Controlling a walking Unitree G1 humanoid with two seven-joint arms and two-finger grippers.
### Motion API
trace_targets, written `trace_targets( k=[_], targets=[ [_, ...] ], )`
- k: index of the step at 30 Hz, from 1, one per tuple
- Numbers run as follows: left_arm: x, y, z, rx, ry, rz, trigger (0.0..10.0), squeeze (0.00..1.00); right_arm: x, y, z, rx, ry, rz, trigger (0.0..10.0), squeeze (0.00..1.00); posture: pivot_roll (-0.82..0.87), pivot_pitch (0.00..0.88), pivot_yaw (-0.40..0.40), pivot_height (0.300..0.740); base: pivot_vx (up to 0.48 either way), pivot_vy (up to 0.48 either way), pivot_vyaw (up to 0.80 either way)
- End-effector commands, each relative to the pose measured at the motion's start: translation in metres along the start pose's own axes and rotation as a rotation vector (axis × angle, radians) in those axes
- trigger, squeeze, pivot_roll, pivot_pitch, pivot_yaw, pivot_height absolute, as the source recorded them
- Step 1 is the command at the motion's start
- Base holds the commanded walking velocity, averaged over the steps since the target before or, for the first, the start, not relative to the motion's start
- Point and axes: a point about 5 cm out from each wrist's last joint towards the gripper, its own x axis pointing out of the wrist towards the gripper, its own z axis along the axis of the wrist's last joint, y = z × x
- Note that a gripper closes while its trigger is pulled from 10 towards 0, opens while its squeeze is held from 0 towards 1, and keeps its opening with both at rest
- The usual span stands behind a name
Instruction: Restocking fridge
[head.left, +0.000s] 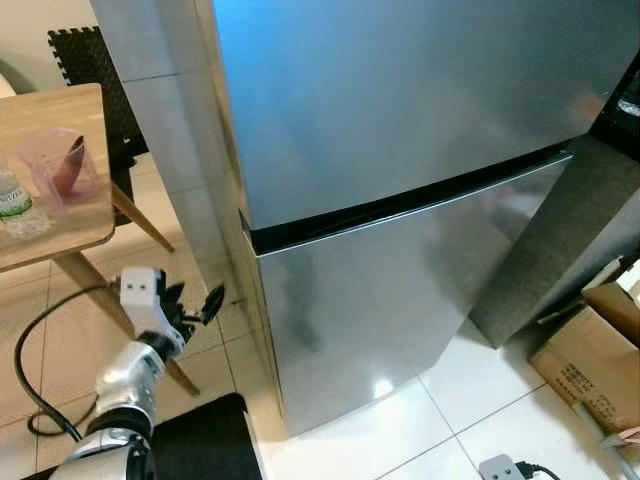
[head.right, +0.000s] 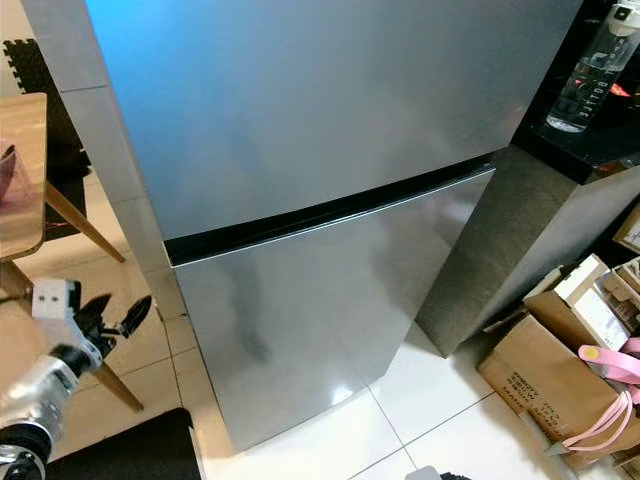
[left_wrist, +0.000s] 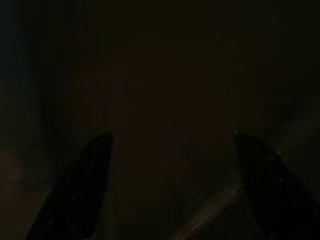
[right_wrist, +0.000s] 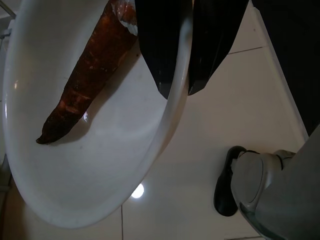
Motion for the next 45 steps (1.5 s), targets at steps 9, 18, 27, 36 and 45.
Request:
trace_targets(
  k=[9, 18, 27, 36, 45],
  targets=[
    [-0.010, -0.020, 0.032, 0.045, 0.044, -0.512, 10.0, 0.00, -0.001, 0.001, -0.005, 0.002, 0.016, 0.000, 10.0, 0.00, -0.03, 0.032, -0.041, 0.740, 0.000, 0.000, 0.00],
    [-0.005, -0.027, 0.036, 0.042, 0.041, -0.565, 10.0, 0.00, -0.001, 0.000, -0.005, 0.002, 0.016, -0.001, 10.0, 0.00, -0.03, 0.031, -0.043, 0.740, 0.000, 0.000, 0.00],
    [0.013, -0.051, 0.022, 0.025, 0.032, -0.588, 10.0, 0.00, 0.000, 0.001, -0.003, 0.002, 0.011, 0.001, 10.0, 0.00, -0.03, 0.027, -0.043, 0.740, 0.000, 0.000, 0.00],
    [0.022, -0.069, 0.015, 0.014, 0.040, -0.660, 10.0, 0.00, 0.000, 0.001, -0.002, 0.002, 0.008, 0.000, 10.0, 0.00, -0.03, 0.028, -0.042, 0.740, 0.000, 0.000, 0.00],
    [0.024, -0.093, 0.011, 0.020, 0.078, -0.798, 10.0, 0.00, 0.000, 0.001, -0.004, 0.000, 0.012, -0.001, 10.0, 0.00, -0.03, 0.021, -0.038, 0.740, 0.000, 0.000, 0.00]
  ],
)
